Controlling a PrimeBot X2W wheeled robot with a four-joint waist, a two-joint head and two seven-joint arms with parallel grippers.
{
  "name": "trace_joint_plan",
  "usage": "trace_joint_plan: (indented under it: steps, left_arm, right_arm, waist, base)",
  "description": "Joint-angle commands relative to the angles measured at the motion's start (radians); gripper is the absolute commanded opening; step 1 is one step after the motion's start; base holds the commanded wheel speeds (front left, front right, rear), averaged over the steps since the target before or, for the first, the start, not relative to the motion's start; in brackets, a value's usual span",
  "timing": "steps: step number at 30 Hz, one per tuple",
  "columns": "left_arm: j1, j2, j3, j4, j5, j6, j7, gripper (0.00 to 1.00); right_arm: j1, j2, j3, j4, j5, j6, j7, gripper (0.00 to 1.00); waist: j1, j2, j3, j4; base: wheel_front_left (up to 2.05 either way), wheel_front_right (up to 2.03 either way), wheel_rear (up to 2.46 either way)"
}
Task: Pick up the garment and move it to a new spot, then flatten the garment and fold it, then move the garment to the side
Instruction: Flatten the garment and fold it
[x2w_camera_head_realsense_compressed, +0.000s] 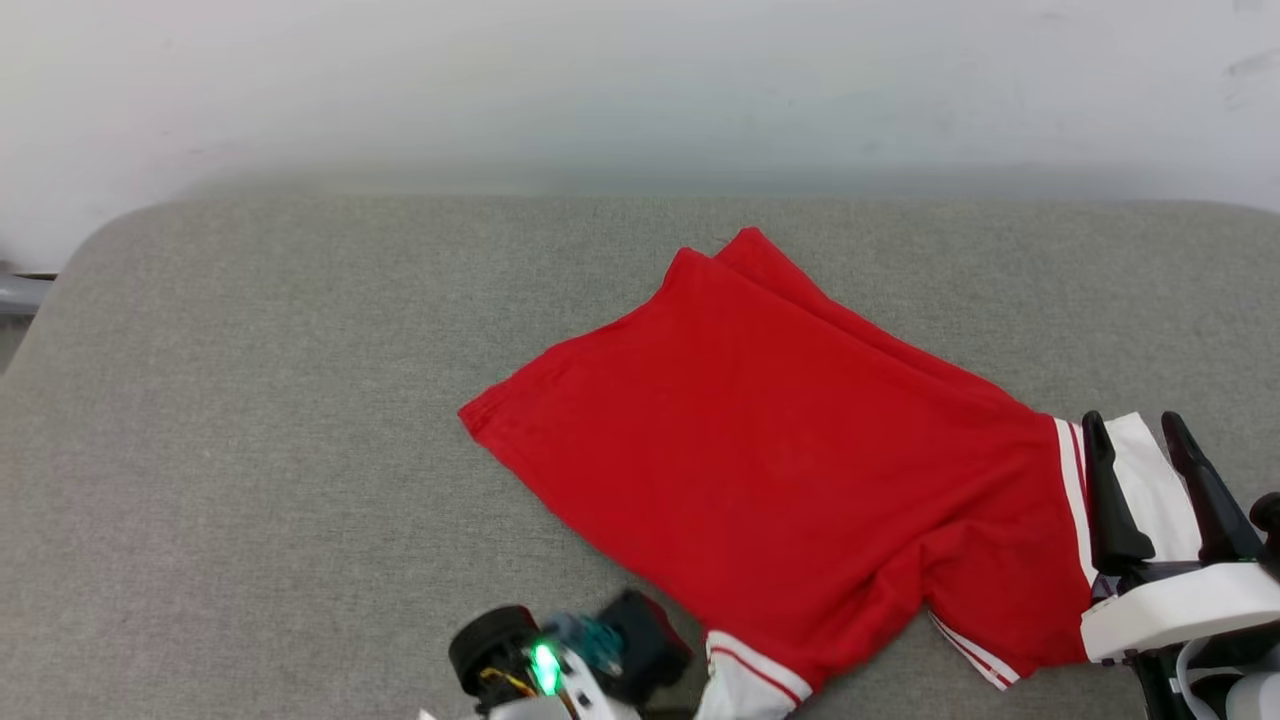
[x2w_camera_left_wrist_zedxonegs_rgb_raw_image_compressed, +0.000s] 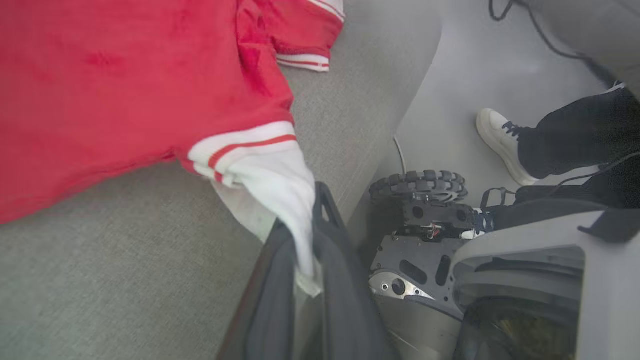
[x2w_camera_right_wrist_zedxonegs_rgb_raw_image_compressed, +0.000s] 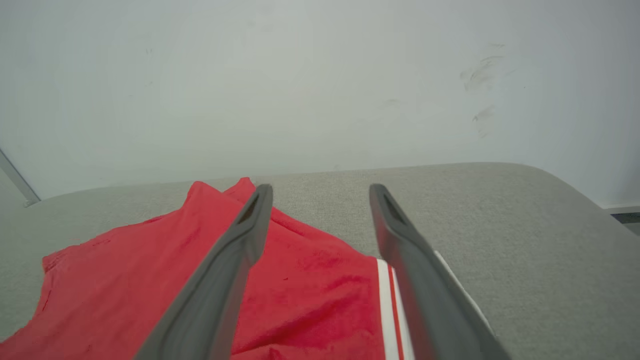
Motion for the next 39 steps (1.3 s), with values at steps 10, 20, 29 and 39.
trace_joint_plan:
  steps: [10,20,29,39]
  left_arm:
    - [-0.081,0.106,0.155,0.152,-0.082,0.039,0.017,0.00]
    - [-0.189,0.091,0.158,0.463,-0.107,0.008,-0.009,0.00]
    - [-0.326,0.080,0.062,0.650,-0.013,0.001,-0.114,0.00]
    - [-0.416,0.051,0.009,0.784,0.071,0.006,-0.389,1.00]
  right_arm:
    - [-0.022,0.015,0.023,0.006,-0.007,-0.001,0.001,1.00]
    - [-0.068,-0.003,0.035,0.010,-0.014,-0.001,0.005,1.00]
    - [-0.091,-0.010,0.047,0.003,-0.019,-0.001,0.005,1.00]
    - [-0.084,-0.005,0.043,0.011,-0.031,-0.001,0.013,1.00]
  waist:
    - [0.0000,0.0000,0.041,-0.027]
    - [0.0000,0.0000,0.133,-0.071]
    - [0.0000,0.0000,0.182,-0.083]
    - [0.0000,0.0000,0.146,-0.052]
  base:
    - [0.00,0.00,0.00]
    - [0.00,0.00,0.00]
    - [0.00,0.00,0.00]
    - [0.00,0.00,0.00]
